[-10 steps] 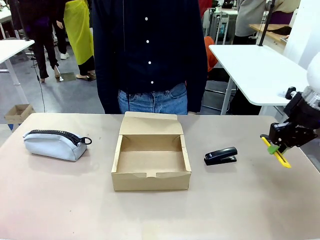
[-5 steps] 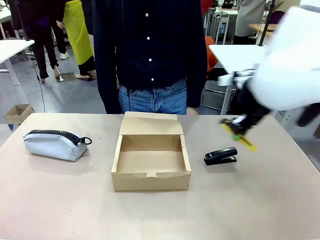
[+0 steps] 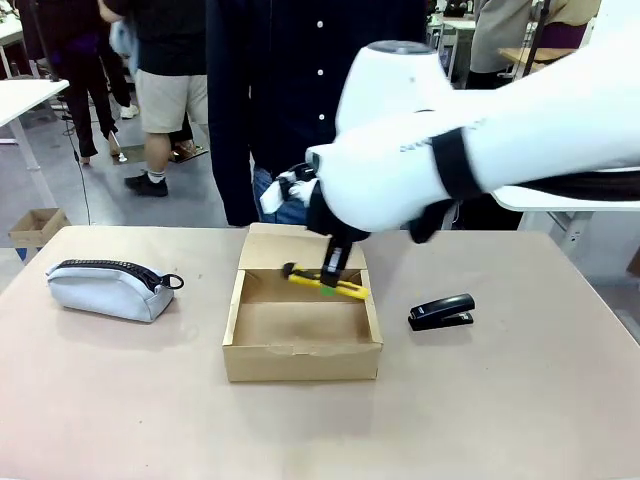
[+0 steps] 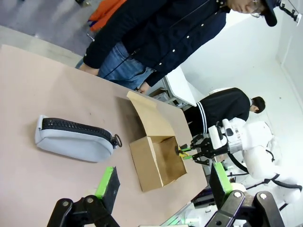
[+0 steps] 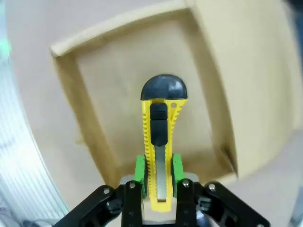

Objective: Pack the items into the box.
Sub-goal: Pick up the item specified by the human and place it in the Mailer Box.

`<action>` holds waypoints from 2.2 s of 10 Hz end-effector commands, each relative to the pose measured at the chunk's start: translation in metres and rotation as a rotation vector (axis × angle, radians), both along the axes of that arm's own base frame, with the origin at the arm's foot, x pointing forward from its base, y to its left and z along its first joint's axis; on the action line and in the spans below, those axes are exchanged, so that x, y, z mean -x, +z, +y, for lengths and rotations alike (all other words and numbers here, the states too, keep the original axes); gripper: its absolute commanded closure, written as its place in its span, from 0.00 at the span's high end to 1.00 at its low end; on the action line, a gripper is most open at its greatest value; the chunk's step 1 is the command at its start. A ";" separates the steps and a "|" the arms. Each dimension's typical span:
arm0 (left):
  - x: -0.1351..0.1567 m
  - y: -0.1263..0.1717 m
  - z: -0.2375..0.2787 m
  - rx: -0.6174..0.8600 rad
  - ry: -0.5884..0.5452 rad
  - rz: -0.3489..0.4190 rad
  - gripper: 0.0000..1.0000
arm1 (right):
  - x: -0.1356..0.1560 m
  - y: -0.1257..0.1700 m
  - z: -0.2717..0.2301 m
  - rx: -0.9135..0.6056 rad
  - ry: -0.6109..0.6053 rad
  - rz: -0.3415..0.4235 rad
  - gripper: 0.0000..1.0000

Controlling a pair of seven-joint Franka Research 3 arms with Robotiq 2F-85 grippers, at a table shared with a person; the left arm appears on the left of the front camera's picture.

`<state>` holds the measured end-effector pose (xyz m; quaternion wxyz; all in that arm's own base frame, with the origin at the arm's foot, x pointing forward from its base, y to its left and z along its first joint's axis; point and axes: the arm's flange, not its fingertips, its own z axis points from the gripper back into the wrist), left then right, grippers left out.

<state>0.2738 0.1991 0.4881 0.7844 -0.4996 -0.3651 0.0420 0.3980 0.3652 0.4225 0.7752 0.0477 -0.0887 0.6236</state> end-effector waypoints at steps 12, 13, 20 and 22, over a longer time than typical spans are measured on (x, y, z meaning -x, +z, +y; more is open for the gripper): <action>-0.001 0.001 0.000 0.005 0.000 -0.029 1.00 | -0.008 -0.029 0.015 0.051 0.145 0.166 1.00; -0.001 0.001 0.000 0.005 0.000 -0.029 1.00 | -0.008 -0.029 0.015 0.052 0.144 0.160 0.89; -0.001 0.001 0.000 0.005 0.000 -0.029 1.00 | -0.013 0.019 -0.084 -0.168 -0.221 0.154 1.00; -0.001 0.001 0.000 0.005 0.000 -0.029 1.00 | 0.004 0.044 -0.214 -0.378 -0.615 0.260 1.00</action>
